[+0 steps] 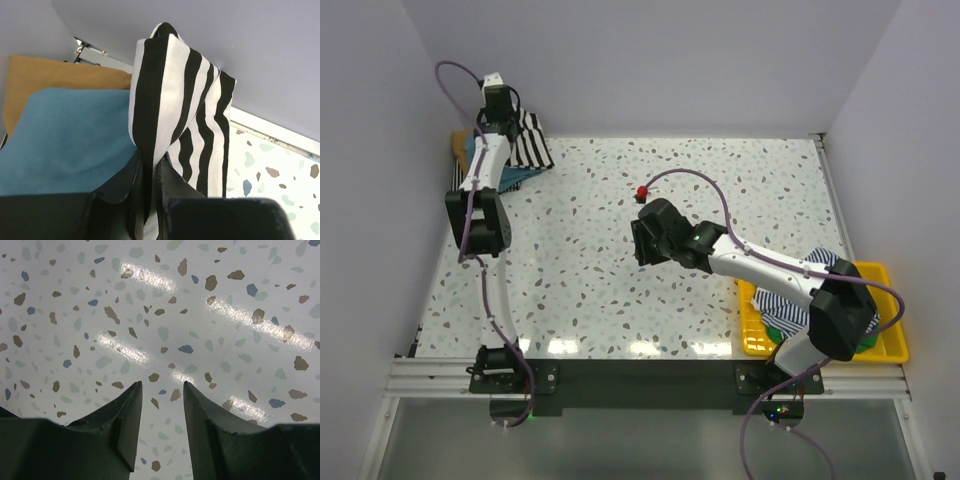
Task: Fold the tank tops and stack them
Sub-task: Neatly place the folded tank top to the corner
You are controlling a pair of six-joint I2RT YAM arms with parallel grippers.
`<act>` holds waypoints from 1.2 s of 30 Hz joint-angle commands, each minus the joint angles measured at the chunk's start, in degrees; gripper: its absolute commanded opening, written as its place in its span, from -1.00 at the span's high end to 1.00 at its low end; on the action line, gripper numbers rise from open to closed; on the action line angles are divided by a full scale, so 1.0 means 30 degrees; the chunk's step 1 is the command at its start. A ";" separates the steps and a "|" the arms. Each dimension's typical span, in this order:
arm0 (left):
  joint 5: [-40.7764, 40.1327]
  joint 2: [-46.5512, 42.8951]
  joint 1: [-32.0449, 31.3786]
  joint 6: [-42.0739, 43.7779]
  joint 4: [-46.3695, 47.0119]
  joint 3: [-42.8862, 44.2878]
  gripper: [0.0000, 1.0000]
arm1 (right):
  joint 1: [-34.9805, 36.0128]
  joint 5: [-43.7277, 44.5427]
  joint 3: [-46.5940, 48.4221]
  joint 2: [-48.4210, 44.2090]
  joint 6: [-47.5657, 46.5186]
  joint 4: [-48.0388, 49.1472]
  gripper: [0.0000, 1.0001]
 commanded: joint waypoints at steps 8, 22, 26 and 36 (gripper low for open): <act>0.1577 -0.1727 0.1548 -0.1192 0.0670 0.0938 1.00 | -0.0089 -0.0614 0.0139 0.0270 -0.0159 0.0780 0.17; 0.1668 -0.2372 0.2985 -0.2453 0.0992 -0.1258 1.00 | -0.0089 -0.0878 -0.0124 0.0651 0.0047 0.1160 0.18; 0.0937 -0.2840 0.3218 -0.3125 0.0935 -0.1787 1.00 | -0.0089 -0.0907 -0.0154 0.0651 0.0105 0.1218 0.18; -0.1059 -0.3397 0.3395 -0.4065 0.0698 -0.2899 0.32 | -0.0090 -0.0791 -0.0651 0.0446 0.0222 0.1336 0.18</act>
